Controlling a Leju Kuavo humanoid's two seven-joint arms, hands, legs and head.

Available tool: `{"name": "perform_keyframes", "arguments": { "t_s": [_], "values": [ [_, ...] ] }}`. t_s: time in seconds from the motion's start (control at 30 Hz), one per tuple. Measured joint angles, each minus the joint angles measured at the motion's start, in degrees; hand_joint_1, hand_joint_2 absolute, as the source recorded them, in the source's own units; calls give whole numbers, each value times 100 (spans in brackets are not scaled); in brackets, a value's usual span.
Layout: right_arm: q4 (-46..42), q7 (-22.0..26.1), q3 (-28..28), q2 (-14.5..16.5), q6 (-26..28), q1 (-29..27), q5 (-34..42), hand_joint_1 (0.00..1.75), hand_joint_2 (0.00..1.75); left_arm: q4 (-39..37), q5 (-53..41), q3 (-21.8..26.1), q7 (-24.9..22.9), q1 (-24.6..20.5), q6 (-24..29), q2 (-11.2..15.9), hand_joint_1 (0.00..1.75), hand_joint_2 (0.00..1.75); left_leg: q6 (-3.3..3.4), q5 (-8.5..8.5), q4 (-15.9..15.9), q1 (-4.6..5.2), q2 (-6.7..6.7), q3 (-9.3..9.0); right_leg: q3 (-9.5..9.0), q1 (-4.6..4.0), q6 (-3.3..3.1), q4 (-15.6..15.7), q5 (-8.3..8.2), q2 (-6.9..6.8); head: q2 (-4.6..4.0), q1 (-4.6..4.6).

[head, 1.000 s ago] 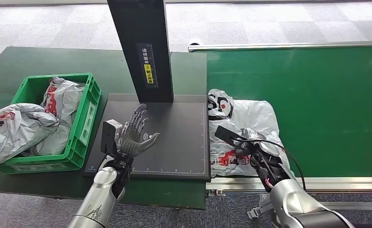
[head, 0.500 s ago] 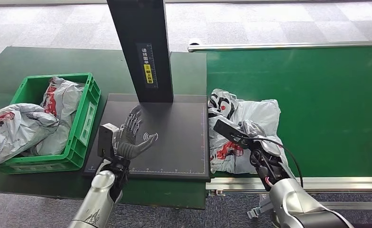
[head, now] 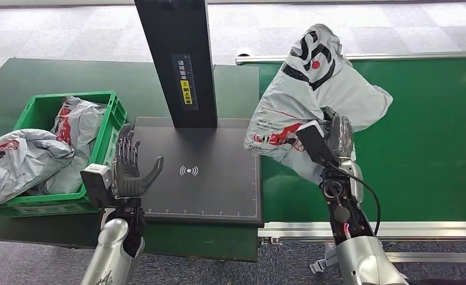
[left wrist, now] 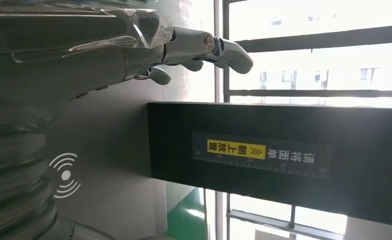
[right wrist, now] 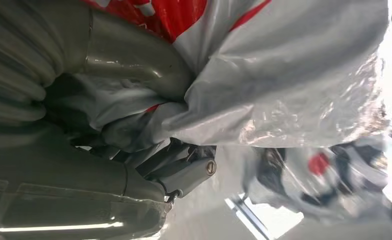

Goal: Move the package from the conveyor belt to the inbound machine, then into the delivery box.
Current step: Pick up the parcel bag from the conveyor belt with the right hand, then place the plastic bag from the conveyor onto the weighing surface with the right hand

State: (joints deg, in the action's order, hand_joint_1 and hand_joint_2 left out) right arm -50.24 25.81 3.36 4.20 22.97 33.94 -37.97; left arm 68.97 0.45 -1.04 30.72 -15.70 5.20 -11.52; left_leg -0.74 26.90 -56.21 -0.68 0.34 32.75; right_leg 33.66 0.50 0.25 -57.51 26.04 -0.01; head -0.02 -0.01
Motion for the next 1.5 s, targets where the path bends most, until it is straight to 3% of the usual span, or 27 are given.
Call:
{"name": "perform_keyframes", "arguments": {
  "t_s": [0.23, 0.43, 0.57, 0.67, 0.77, 0.83, 1.1, 1.33, 1.4, 1.5],
  "values": [
    [-1053, 857, -95, 186, 960, -412, 537, 175, 175, 146, 201, 84, 280, 42, 304, -43, 0, 175, 0, 0, 0, 0, 1, 0, 0, 0, 0, 0, 0, 0, -1, -1],
    [-1473, 962, -60, 257, 978, -564, 552, 175, 175, 209, 317, 128, 363, 37, 350, -66, 0, 175, 0, 0, 0, 0, 2, -1, -1, 0, 0, 0, 0, 0, -1, 0],
    [-1459, 835, 357, 225, 321, -564, -257, 175, 175, 168, 454, 133, 470, -60, 316, -66, 0, 175, 0, 0, 1, 0, 7, -3, -1, 0, 0, 0, -1, 2, -1, 0],
    [-1170, 591, 947, 193, -773, -484, -876, 175, 175, 55, 508, 121, 606, -198, 341, -67, 0, 175, -1, -1, 1, -2, 4, -4, -2, -2, 0, 0, -1, 1, 0, -1],
    [-736, 553, 1492, 190, -1914, -407, -901, 175, 175, -32, 468, 109, 723, -288, 576, -66, 0, 175, -1, -2, 1, -4, 1, -4, -2, -4, 0, -1, 0, 0, 0, -1],
    [-496, 627, 1777, 190, -2308, -383, -833, 175, 175, -58, 401, 108, 768, -311, 766, -66, 0, 175, -1, -2, 1, -4, 1, -2, -2, -4, 0, -1, 0, 1, 0, -1],
    [51, 637, 2591, 174, -2917, -274, -760, 175, 175, -57, 338, 110, 800, -314, 1118, -63, 0, 175, 0, -1, 1, -2, 1, 0, -2, -3, 0, 0, 0, 1, -1, 0],
    [385, 539, 3094, 222, -2636, -89, -803, 175, 175, -4, 323, 94, 800, -312, 1178, -76, 0, 175, -1, -2, 1, -3, 4, -4, -4, -4, 0, -1, -1, 1, -1, -1],
    [525, 396, 3222, 285, -2502, 51, -849, 161, 175, 18, 313, 72, 799, -313, 1182, -92, 0, 175, -1, -2, 1, -3, 5, -4, -3, -4, 0, -1, -1, 1, -1, -1],
    [848, 157, 3392, 415, -2469, 335, -897, 37, 175, 48, 312, 12, 799, -313, 1184, -110, 0, 175, -1, -2, 1, -3, 4, -5, -3, -4, 0, -1, -1, 1, 1, 0]
  ]
}}
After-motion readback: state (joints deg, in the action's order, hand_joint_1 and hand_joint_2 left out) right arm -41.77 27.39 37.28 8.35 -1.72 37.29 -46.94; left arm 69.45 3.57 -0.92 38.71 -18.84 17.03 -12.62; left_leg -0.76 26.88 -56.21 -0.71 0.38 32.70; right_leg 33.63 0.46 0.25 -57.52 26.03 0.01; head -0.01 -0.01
